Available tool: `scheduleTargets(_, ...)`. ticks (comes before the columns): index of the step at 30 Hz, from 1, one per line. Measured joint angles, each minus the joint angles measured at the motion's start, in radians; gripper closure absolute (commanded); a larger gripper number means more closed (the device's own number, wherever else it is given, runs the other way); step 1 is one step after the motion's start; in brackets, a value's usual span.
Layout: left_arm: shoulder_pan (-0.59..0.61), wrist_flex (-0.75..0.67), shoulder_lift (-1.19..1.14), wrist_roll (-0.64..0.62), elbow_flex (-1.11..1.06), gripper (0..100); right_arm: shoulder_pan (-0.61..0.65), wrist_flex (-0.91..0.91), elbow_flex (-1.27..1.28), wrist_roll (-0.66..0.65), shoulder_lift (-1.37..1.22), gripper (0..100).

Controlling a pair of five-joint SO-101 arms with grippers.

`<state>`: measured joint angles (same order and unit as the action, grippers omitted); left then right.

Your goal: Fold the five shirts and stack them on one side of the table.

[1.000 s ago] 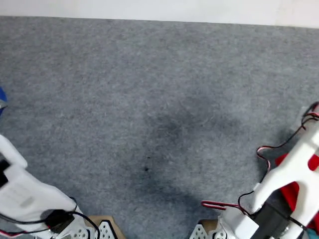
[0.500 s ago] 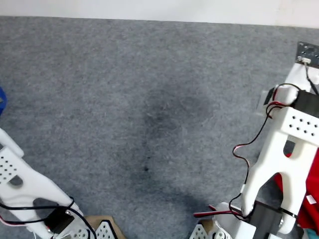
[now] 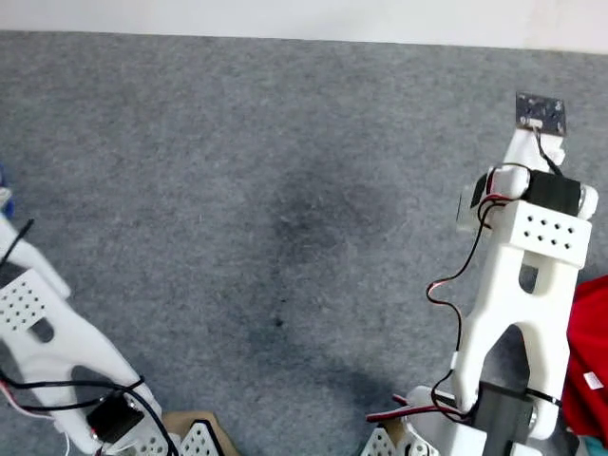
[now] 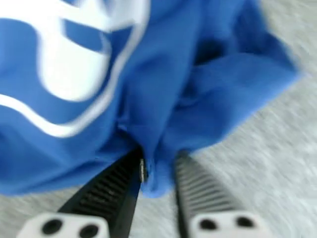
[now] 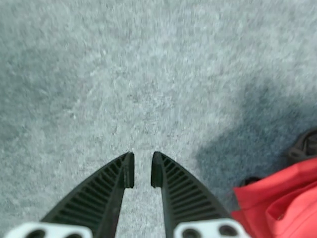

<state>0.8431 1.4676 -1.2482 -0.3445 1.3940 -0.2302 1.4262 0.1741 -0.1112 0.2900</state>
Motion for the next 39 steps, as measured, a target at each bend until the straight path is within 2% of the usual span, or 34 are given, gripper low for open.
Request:
scheduleTargets(9, -0.267, 0.253, 0.014, -0.002, 0.216, 99, 0.028, -0.075, 0.123, 0.000, 0.000, 92.5)
scheduleTargets(18, -0.612, 0.288, 0.213, -0.003, 0.216, 99, 0.037, -0.233, 0.270, 0.000, 0.000, 92.5)
scheduleTargets(22, -0.773, 0.290, 0.275, -0.003, 0.216, 98, 0.078, -0.290, 0.319, 0.051, 0.000, 92.5)
scheduleTargets(24, -0.858, 0.290, 0.284, 0.015, 0.216, 92, 0.109, -0.311, 0.351, 0.075, 0.000, 92.5)
scheduleTargets(29, -1.025, 0.290, 0.284, 0.106, 0.216, 68, 0.204, -0.350, 0.419, 0.103, 0.000, 92.5)
scheduleTargets(31, -1.053, 0.290, 0.272, 0.104, 0.216, 62, 0.221, -0.356, 0.428, 0.103, 0.000, 92.5)
scheduleTargets(33, -1.051, 0.290, 0.259, 0.104, 0.216, 59, 0.236, -0.356, 0.428, 0.103, 0.000, 92.5)
scheduleTargets(36, -1.000, 0.290, 0.259, 0.103, 0.222, 62, 0.259, -0.356, 0.428, 0.107, 0.000, 92.5)
scheduleTargets(39, -0.896, 0.290, 0.276, 0.103, 0.230, 66, 0.331, -0.356, 0.428, 0.109, 0.000, 92.5)
